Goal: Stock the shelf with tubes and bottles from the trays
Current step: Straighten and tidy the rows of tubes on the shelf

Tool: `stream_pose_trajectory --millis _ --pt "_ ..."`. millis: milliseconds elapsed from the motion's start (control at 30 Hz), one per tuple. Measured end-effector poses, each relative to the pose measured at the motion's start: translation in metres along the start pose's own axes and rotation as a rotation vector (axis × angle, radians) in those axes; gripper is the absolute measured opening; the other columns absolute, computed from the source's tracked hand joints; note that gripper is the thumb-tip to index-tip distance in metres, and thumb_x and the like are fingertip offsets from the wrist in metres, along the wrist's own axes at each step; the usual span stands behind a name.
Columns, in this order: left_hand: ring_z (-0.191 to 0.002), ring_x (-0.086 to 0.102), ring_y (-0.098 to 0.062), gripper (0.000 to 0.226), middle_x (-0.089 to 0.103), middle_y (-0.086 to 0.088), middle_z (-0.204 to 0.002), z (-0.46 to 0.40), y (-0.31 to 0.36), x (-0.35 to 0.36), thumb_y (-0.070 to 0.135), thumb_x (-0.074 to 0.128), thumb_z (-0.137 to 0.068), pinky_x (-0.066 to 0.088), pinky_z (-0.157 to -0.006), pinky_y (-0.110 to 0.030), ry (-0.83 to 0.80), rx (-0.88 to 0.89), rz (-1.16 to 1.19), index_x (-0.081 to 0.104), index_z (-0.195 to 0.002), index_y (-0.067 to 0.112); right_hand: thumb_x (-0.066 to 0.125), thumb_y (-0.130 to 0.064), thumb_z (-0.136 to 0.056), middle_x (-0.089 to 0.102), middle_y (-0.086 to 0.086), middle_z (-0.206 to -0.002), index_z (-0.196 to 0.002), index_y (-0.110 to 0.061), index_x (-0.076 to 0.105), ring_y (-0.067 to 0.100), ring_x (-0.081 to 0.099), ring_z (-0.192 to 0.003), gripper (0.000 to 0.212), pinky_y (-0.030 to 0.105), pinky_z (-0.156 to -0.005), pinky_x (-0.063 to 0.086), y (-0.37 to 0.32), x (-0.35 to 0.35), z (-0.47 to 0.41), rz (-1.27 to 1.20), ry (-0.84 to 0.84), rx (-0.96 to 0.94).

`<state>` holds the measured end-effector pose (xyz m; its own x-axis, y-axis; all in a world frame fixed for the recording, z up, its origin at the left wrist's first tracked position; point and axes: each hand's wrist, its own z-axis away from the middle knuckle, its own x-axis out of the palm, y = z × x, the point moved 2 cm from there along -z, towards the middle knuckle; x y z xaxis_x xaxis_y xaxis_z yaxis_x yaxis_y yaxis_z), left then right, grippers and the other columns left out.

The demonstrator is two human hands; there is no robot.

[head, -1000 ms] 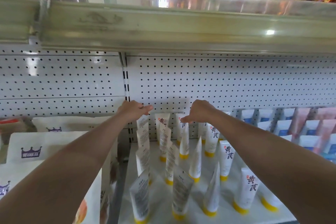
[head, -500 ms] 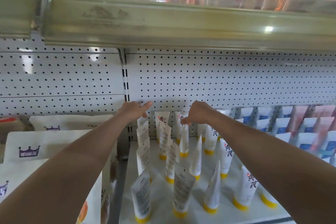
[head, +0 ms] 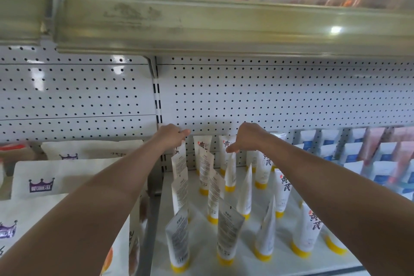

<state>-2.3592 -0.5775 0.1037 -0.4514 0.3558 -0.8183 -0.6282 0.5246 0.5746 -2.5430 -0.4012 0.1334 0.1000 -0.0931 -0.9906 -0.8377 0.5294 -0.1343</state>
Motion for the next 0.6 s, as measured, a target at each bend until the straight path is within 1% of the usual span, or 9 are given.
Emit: stream_pose_trajectory --millis 33,133,200,233,267,333,433,533,600 --pt "-0.094 0.067 -0.020 0.045 0.074 -0.007 -0.097 0.0000 0.0004 -0.0002 0.048 0.047 -0.101 0.048 -0.081 -0.030 -0.004 0.005 -0.005 0.072 -0.104 0.010 0.078 -0.053 -0.076 0.046 -0.003 -0.053 -0.048 -0.019 0.052 0.011 0.048 -0.054 0.051 0.025 -0.056 0.042 -0.0004 -0.0008 0.0006 0.003 0.000 0.000" --pt "-0.095 0.067 -0.021 0.028 0.074 -0.006 -0.104 -0.0018 -0.0002 0.0002 0.031 0.057 -0.099 0.049 -0.085 -0.030 0.009 0.029 -0.038 0.073 -0.093 0.008 0.079 -0.051 -0.077 0.044 -0.004 -0.052 -0.046 -0.020 0.046 0.010 0.045 -0.052 0.055 0.025 -0.055 0.040 -0.0003 -0.0011 0.0017 0.000 0.003 0.001" --pt "-0.103 0.066 -0.020 0.017 0.072 -0.003 -0.114 -0.0019 -0.0019 0.0007 0.017 0.062 -0.095 0.047 -0.088 -0.026 0.028 0.036 -0.055 0.076 -0.101 0.010 0.079 -0.051 -0.077 0.044 -0.004 -0.052 -0.045 -0.020 0.045 0.010 0.045 -0.052 0.056 0.025 -0.054 0.039 -0.0009 -0.0009 0.0018 -0.005 0.003 -0.001" --pt "-0.108 0.064 -0.018 0.017 0.071 -0.002 -0.118 -0.0017 -0.0027 0.0007 0.015 0.064 -0.094 0.044 -0.090 -0.025 0.043 0.043 -0.077 0.076 -0.106 0.013 0.079 -0.050 -0.077 0.044 -0.004 -0.053 -0.046 -0.019 0.045 0.010 0.045 -0.052 0.056 0.025 -0.053 0.039 -0.0012 -0.0006 0.0014 -0.010 0.005 0.001" --pt "-0.111 0.063 -0.017 0.018 0.070 0.000 -0.120 -0.0019 -0.0040 0.0008 0.015 0.066 -0.093 0.043 -0.093 -0.026 0.063 0.055 -0.098 0.076 -0.108 0.016 0.079 -0.050 -0.077 0.044 -0.003 -0.054 -0.047 -0.018 0.045 0.010 0.045 -0.053 0.056 0.025 -0.053 0.039 -0.0016 -0.0001 0.0008 -0.012 0.007 0.003" --pt "-0.112 0.061 -0.016 0.015 0.071 0.004 -0.118 -0.0043 -0.0072 0.0014 0.019 0.069 -0.092 0.046 -0.096 -0.029 0.120 0.071 -0.125 0.078 -0.104 0.023 0.080 -0.050 -0.076 0.047 -0.001 -0.061 -0.053 -0.016 0.045 0.013 0.047 -0.061 0.054 0.027 -0.054 0.040 -0.0022 0.0016 -0.0004 -0.013 0.013 0.011" --pt "-0.120 0.053 -0.020 0.010 0.071 0.009 -0.115 -0.0036 -0.0082 0.0002 0.028 0.071 -0.090 0.048 -0.096 -0.035 0.211 0.067 -0.203 0.078 -0.097 0.030 0.080 -0.051 -0.074 0.054 0.002 -0.080 -0.063 -0.014 0.048 0.018 0.049 -0.085 0.050 0.031 -0.062 0.045 -0.0017 0.0050 -0.0030 -0.009 0.016 0.011" --pt "-0.124 0.044 -0.026 0.010 0.070 0.009 -0.114 -0.0011 -0.0055 -0.0015 0.030 0.071 -0.091 0.045 -0.093 -0.035 0.273 0.065 -0.261 0.078 -0.097 0.030 0.079 -0.052 -0.074 0.061 0.004 -0.094 -0.073 -0.015 0.059 0.019 0.046 -0.100 0.042 0.033 -0.069 0.047 -0.0005 0.0071 -0.0055 -0.011 0.027 0.007" --pt "-0.123 0.044 -0.025 0.009 0.070 0.008 -0.110 -0.0017 -0.0057 -0.0010 0.026 0.070 -0.091 0.043 -0.087 -0.033 0.298 0.056 -0.241 0.078 -0.092 0.028 0.079 -0.053 -0.075 0.061 0.002 -0.093 -0.082 -0.016 0.067 0.019 0.046 -0.103 0.040 0.032 -0.068 0.045 -0.0003 0.0074 -0.0066 0.000 0.045 0.006"
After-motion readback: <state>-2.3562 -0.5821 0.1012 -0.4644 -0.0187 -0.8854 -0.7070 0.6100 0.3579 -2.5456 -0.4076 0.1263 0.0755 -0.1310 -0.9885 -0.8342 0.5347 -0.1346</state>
